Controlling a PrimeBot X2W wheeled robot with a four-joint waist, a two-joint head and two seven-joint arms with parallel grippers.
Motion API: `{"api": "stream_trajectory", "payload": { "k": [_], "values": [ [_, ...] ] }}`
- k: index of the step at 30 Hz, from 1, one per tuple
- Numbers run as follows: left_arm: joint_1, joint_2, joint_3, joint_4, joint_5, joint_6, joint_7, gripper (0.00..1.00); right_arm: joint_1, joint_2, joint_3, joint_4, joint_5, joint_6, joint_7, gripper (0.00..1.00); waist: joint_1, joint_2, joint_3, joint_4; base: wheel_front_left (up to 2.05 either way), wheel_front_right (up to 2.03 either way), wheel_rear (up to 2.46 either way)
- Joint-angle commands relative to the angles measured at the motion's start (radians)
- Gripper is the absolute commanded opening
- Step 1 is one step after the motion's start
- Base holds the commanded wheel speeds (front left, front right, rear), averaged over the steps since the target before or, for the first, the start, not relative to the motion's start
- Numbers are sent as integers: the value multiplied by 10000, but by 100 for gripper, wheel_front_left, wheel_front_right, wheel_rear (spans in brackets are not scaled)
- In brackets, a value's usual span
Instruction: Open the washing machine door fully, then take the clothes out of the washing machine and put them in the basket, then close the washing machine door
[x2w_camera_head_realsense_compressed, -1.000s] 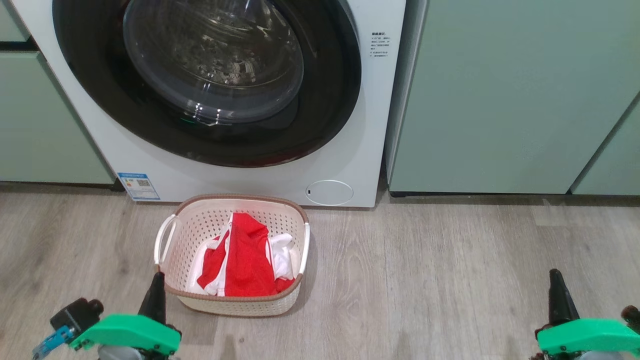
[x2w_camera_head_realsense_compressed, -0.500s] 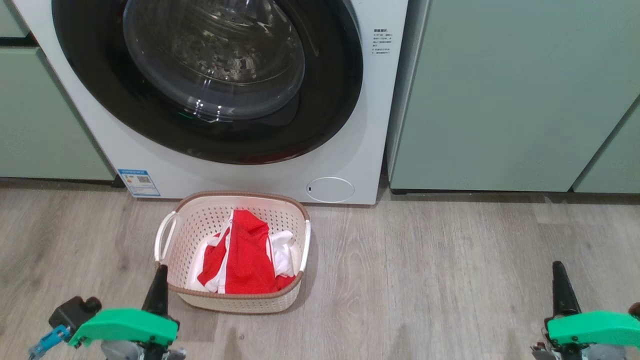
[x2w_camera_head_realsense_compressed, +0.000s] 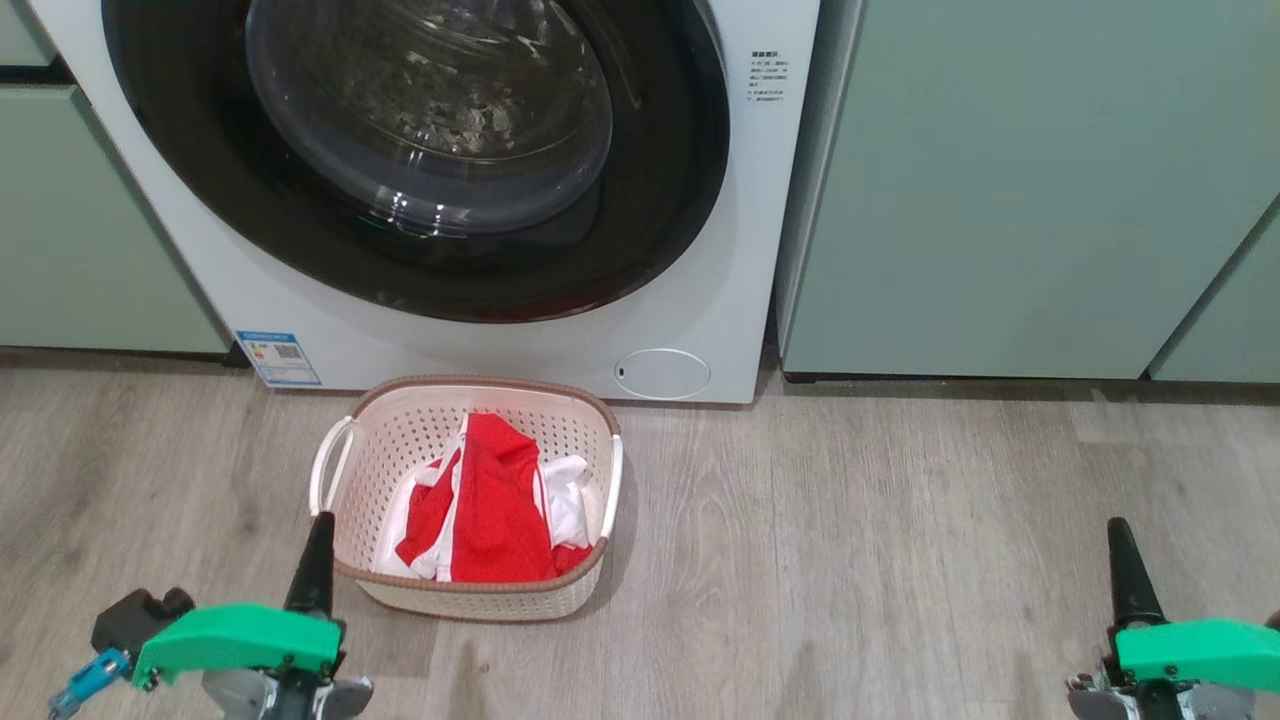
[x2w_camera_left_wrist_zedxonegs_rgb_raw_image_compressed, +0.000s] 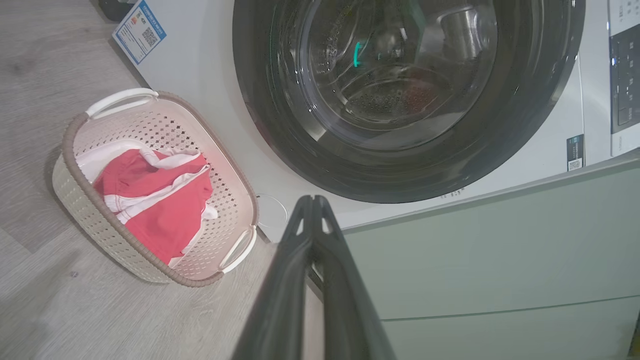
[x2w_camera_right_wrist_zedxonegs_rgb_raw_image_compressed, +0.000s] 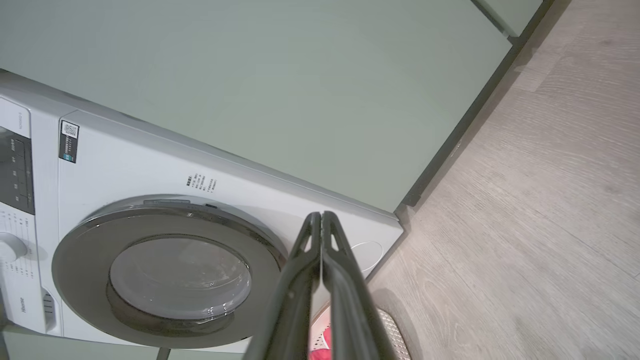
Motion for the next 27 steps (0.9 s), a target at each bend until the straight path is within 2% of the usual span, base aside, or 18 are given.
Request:
{"api": "stream_trajectory", "payload": {
  "k": [1,27],
  "values": [
    [-555,44,274,-433,-239,5,82,0,-575,-125,97,-407,269,-5,79,0,0,0,8,3,0,0,0],
    [-603,-212,535,-1133,-2805,7,808,0,-762,-144,1,-732,3041,-6,799,0,0,0,179,63,0,0,0]
  ]
}}
